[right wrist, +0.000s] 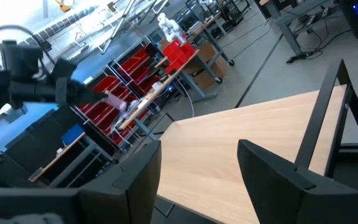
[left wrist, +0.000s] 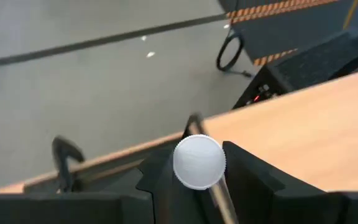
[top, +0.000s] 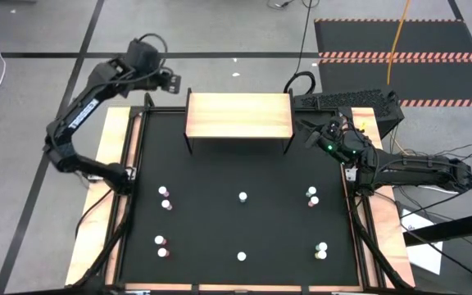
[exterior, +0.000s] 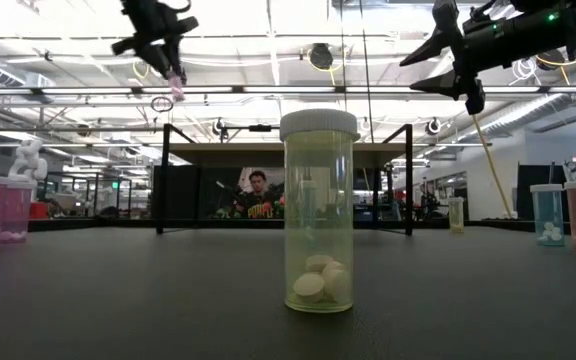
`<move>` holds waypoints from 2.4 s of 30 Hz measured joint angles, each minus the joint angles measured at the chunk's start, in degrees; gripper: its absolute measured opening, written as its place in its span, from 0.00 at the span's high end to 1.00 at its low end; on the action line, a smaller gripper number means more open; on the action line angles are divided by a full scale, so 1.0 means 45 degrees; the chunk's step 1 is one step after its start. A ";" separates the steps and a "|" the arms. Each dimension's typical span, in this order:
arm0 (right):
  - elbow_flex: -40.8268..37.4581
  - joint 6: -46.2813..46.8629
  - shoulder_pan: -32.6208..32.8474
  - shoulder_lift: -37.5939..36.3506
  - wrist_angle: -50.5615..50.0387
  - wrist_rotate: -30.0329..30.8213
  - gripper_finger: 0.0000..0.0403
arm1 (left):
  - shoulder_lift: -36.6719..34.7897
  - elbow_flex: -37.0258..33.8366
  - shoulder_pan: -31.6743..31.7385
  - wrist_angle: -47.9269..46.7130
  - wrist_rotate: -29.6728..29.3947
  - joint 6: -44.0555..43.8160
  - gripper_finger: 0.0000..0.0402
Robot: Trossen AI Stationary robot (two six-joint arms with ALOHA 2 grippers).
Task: Pick and place medicine bottles onto shelf by color
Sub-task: Put the top violet pill bottle on the shelf
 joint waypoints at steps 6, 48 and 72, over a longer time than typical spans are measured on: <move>0.0000 -0.0005 0.0001 0.0000 -0.0058 -0.0274 0.48 | 0.1722 0.2201 -0.0241 -0.0338 0.0180 0.0348 0.67; 0.0000 0.0068 0.0002 0.0005 -0.0380 -0.0290 0.48 | 0.6289 0.3534 -0.1391 -0.1210 -0.0952 0.1329 0.67; 0.0000 0.0185 0.0004 0.0005 -0.0374 -0.0609 0.48 | 0.6292 0.3037 -0.1887 -0.0811 -0.1302 0.0771 0.67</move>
